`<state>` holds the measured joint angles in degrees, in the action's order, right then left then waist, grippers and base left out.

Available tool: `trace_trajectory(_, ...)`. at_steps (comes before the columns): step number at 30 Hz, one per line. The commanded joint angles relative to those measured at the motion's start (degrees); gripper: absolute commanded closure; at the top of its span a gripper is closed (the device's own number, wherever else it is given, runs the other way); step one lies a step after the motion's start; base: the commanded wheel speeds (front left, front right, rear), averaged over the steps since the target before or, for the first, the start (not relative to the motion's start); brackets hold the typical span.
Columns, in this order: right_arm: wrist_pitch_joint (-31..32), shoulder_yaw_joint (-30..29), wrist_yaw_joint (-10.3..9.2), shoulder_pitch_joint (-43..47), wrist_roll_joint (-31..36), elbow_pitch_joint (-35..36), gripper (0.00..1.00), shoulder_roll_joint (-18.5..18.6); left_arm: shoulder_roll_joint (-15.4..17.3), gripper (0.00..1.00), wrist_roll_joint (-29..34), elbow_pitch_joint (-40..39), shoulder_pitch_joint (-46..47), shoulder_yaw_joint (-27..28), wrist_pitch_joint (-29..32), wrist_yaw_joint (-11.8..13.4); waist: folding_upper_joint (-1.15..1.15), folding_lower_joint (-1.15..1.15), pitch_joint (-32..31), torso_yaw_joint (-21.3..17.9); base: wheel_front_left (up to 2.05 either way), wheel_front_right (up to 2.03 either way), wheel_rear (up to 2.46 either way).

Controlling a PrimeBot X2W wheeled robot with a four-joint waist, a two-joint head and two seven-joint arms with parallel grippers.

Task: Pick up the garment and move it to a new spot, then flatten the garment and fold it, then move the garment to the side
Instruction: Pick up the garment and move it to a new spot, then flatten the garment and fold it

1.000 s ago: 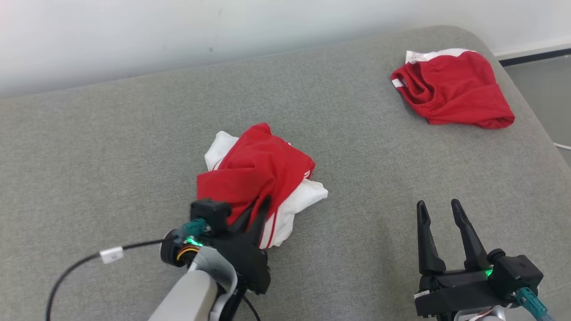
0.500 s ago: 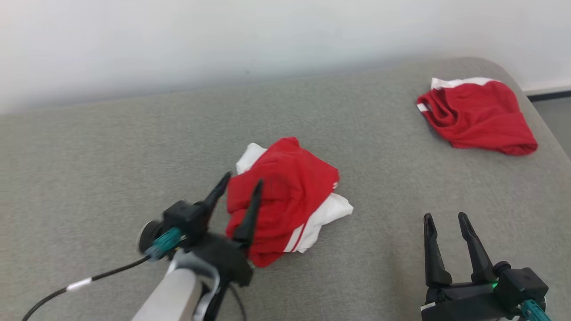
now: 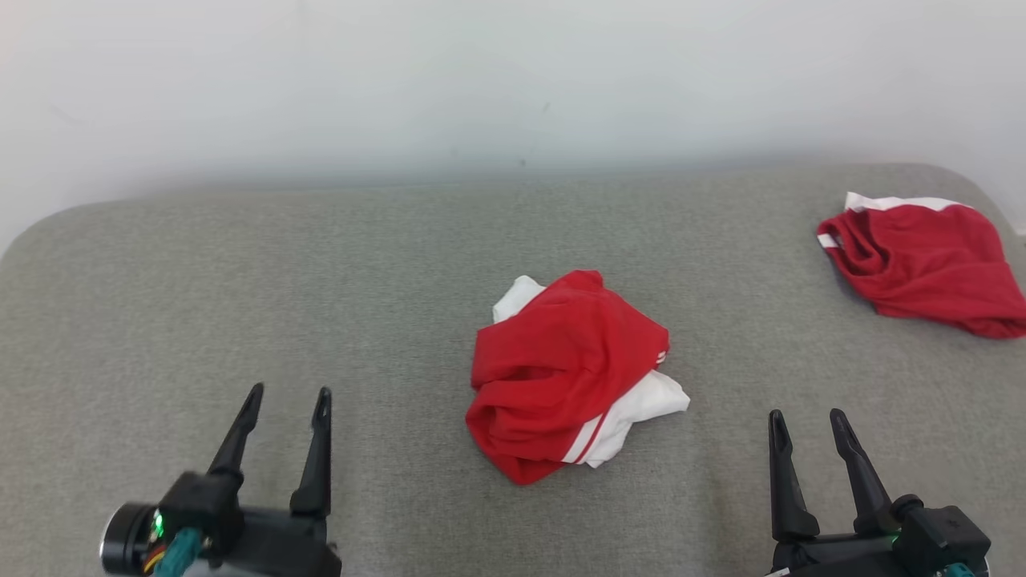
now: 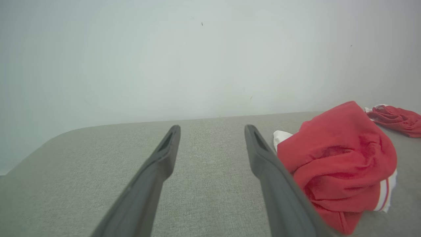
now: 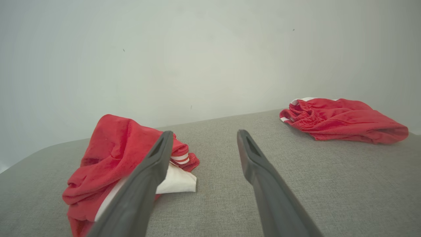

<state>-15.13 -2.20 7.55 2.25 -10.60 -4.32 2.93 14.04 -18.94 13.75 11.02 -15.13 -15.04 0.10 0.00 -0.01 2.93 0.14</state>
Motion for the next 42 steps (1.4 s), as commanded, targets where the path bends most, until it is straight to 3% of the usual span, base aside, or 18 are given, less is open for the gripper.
trace_trajectory(1,0.0,-0.1,-0.15,0.3,-0.3,0.2,0.0,-0.1,-0.9,0.0,1.5,-1.8,-2.5,1.4,-0.2,0.2,0.0,0.01,-0.6,1.2,0.0,0.0,0.0)
trace_trajectory(6,0.0,0.2,-0.15,0.6,-0.4,-0.2,0.0,-0.1,-2.2,0.0,4.4,-4.2,-7.0,4.4,-0.2,0.1,0.0,0.01,-0.6,1.6,0.0,0.0,0.0)
trace_trajectory(19,0.0,0.7,-0.15,1.4,-1.1,-1.9,0.0,-0.1,-9.5,0.0,9.8,-8.5,-13.4,15.1,-0.2,-3.9,0.0,0.01,-1.4,1.9,0.0,0.0,0.0)
trace_trajectory(29,0.0,0.9,-0.15,1.9,-0.9,-2.7,0.0,-0.1,-10.9,0.0,11.8,-8.2,-14.0,18.4,-0.2,-5.6,0.0,0.01,-2.1,1.8,0.0,0.0,0.0)
trace_trajectory(42,0.0,0.7,-0.15,1.7,-0.9,-3.1,0.0,-0.1,-11.2,0.0,12.8,-7.2,-13.6,18.6,-0.2,-6.3,0.0,0.01,-2.1,1.7,0.0,0.0,0.0)
